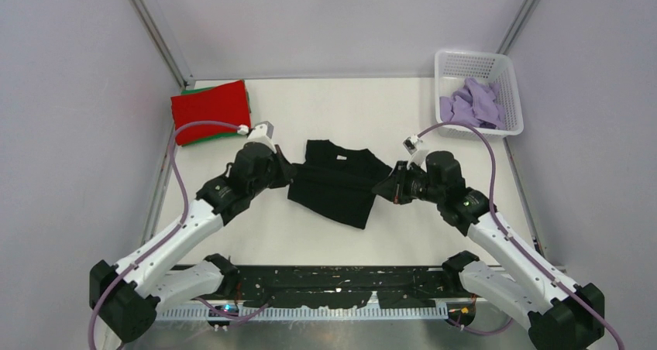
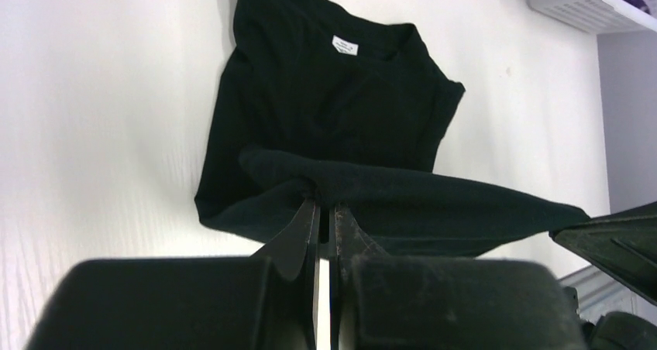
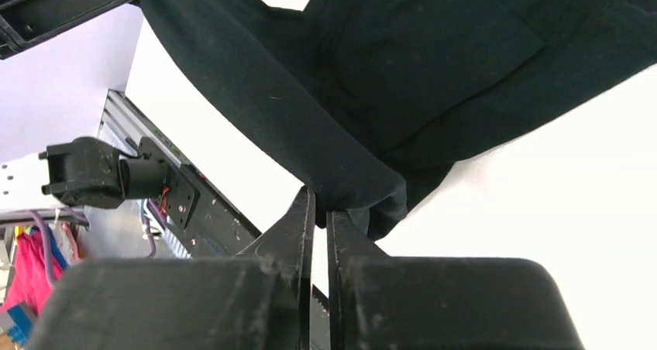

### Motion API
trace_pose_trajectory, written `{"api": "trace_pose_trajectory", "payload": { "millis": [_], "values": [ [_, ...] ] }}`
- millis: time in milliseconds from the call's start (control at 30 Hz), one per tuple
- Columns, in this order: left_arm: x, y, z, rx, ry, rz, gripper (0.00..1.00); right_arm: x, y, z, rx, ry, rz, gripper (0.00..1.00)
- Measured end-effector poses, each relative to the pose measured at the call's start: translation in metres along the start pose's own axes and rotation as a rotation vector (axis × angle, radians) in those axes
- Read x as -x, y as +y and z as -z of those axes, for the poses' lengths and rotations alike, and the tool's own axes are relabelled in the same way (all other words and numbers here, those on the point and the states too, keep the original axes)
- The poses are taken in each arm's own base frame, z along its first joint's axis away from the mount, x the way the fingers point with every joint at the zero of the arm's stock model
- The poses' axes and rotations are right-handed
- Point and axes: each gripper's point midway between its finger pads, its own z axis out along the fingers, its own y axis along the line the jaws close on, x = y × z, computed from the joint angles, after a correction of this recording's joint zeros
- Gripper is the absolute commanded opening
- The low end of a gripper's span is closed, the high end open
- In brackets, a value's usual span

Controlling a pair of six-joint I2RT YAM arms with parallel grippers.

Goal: Fold and stack the t-shirts
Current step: Fold the long partially folded tshirt into a neat square

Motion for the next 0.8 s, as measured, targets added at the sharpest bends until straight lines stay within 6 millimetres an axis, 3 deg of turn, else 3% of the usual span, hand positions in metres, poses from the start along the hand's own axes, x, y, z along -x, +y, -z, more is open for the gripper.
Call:
{"api": "trace_pose_trajectory", "payload": {
  "millis": [267,500,800],
  "values": [
    [0.022,0.003,-0.056,0.046,0.074,-0.020,0.00,0.018,-0.031,-0.022,-0.077,-0.005,-0.056,0.05],
    [0.024,0.010,-0.099,0.060,0.143,-0.026,0.00,0.035,-0.056,-0.040,-0.160,-0.039,-0.070,0.05],
    [0.034,0.013,-0.155,0.080,0.192,-0.032,0.00,0.042,-0.098,-0.070,-0.262,-0.030,-0.103,0.05]
  ]
}}
